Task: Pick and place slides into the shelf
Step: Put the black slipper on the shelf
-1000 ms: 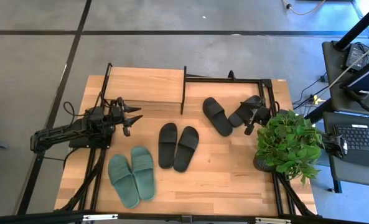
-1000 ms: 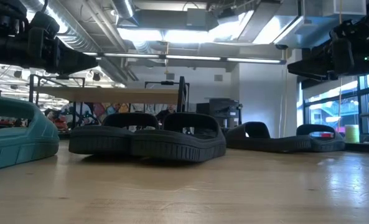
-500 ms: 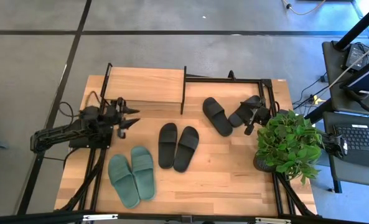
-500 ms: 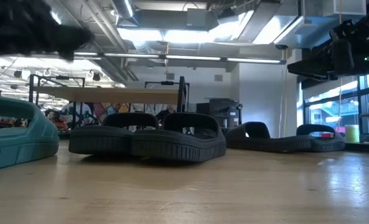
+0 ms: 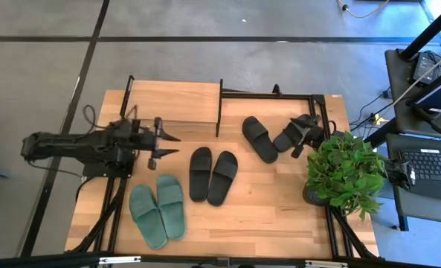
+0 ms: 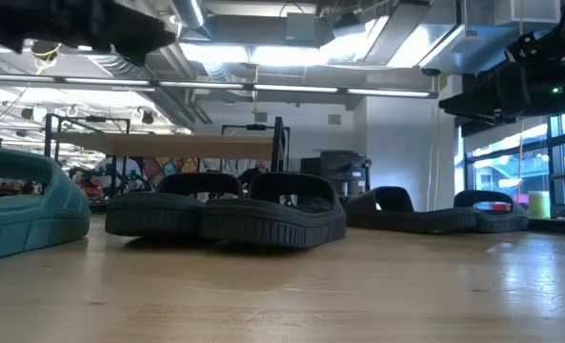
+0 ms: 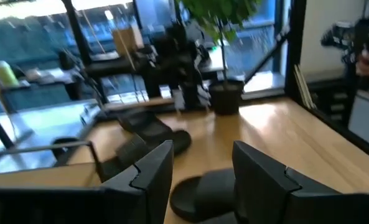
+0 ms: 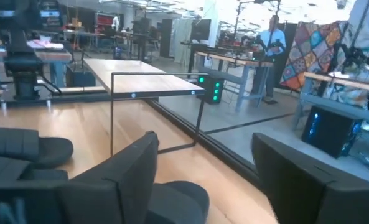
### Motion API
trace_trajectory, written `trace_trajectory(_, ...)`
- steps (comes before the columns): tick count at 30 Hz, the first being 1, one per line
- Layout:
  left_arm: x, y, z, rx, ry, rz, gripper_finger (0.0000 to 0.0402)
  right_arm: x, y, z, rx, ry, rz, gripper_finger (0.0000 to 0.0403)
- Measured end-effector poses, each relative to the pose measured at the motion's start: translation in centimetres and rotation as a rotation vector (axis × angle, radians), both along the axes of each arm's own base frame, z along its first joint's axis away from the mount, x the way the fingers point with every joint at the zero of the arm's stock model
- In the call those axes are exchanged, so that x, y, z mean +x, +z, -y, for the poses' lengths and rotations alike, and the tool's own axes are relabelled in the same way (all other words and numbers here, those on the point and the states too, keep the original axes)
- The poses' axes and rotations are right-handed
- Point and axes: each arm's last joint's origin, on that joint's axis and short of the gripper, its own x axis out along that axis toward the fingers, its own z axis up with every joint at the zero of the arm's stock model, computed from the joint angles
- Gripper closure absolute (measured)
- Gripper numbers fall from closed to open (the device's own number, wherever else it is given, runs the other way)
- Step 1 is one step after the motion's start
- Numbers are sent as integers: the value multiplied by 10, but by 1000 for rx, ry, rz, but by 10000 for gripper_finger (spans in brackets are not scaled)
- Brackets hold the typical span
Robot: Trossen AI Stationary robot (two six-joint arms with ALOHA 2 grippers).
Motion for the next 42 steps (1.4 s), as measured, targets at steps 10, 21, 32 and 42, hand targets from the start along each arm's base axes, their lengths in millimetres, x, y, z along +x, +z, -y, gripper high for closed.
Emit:
trace_trajectory(10, 51, 5, 19, 163, -51, -170, 244, 0, 0, 0, 28, 2, 18, 146)
trace_trajectory(21, 63, 19, 30, 137, -16, -156, 244, 0, 0, 0, 23, 2, 15, 146)
trace_trajectory(32, 63, 18, 30, 145, -25, -158, 188, 0, 0, 0, 2, 1, 0, 146)
trace_trajectory(42, 63, 19, 30, 185, -27, -153, 127, 0, 0, 0, 2, 1, 0, 146)
